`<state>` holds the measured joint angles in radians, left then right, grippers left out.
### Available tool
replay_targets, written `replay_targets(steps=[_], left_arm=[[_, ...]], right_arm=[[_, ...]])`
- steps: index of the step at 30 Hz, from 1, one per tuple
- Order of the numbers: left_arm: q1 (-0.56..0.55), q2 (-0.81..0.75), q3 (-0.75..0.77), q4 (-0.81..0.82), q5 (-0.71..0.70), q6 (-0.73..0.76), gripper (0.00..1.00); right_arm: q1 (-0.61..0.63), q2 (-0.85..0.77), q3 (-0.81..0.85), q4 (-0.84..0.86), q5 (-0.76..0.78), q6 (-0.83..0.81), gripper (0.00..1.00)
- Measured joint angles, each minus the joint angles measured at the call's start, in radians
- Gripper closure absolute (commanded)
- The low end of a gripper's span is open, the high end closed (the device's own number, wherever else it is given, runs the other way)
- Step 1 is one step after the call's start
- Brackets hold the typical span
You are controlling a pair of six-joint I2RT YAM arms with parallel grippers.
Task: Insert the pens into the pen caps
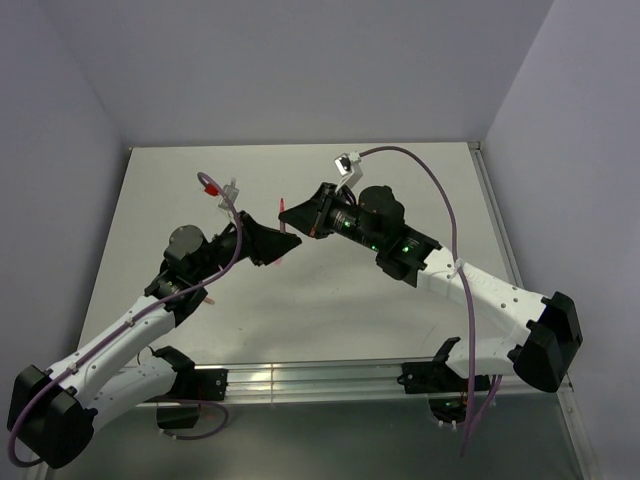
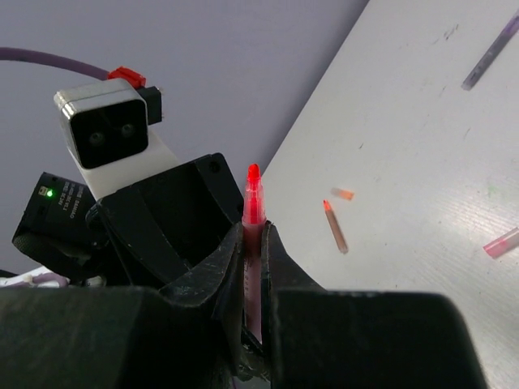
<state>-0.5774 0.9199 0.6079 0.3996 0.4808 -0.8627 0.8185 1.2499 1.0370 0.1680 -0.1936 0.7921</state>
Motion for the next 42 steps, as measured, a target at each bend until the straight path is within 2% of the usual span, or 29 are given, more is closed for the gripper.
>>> replay_targets(steps=[1,5,10,13,18,20,21,24,26,28,34,38,42], left_arm=[[0.000,-0.001,0.000,0.000,0.000,0.000,0.62],[0.000,-0.011,0.000,-0.008,-0.007,-0.006,0.83],[0.001,-0.020,0.000,-0.032,-0.027,-0.014,0.86],[0.001,-0.020,0.000,-0.043,-0.034,-0.014,1.00],[0.000,-0.021,0.000,-0.065,-0.051,-0.011,1.00],[-0.002,-0.025,0.002,-0.085,-0.066,-0.004,1.00],[-0.005,-0.028,0.005,-0.101,-0.078,0.002,1.00],[-0.015,-0.032,0.034,-0.188,-0.155,0.013,1.00],[-0.010,-0.033,0.057,-0.248,-0.245,0.013,1.00],[-0.005,-0.027,0.077,-0.311,-0.337,0.011,1.00],[-0.006,0.072,0.117,-0.460,-0.588,-0.009,1.00],[-0.005,0.232,0.140,-0.552,-0.755,-0.048,1.00],[-0.005,0.345,0.136,-0.632,-0.852,-0.111,1.00]], right_arm=[[0.000,0.000,0.000,0.005,0.006,0.000,1.00],[0.001,0.000,0.000,0.011,0.017,0.002,1.00],[0.010,0.003,0.000,0.019,0.027,-0.010,1.00],[0.014,0.006,0.000,0.019,0.035,-0.019,1.00],[0.023,0.010,0.000,0.010,0.056,-0.036,1.00],[0.027,0.010,0.000,0.000,0.069,-0.041,0.91],[0.031,0.010,0.001,-0.007,0.078,-0.043,0.76],[0.037,0.010,0.014,-0.059,0.117,-0.045,0.48],[0.040,0.010,0.031,-0.111,0.153,-0.051,0.39],[0.041,0.008,0.052,-0.169,0.201,-0.055,0.26],[0.041,0.003,0.124,-0.345,0.342,-0.054,0.26],[0.041,0.052,0.194,-0.451,0.395,-0.049,0.39],[0.041,0.208,0.270,-0.528,0.425,-0.035,0.55]])
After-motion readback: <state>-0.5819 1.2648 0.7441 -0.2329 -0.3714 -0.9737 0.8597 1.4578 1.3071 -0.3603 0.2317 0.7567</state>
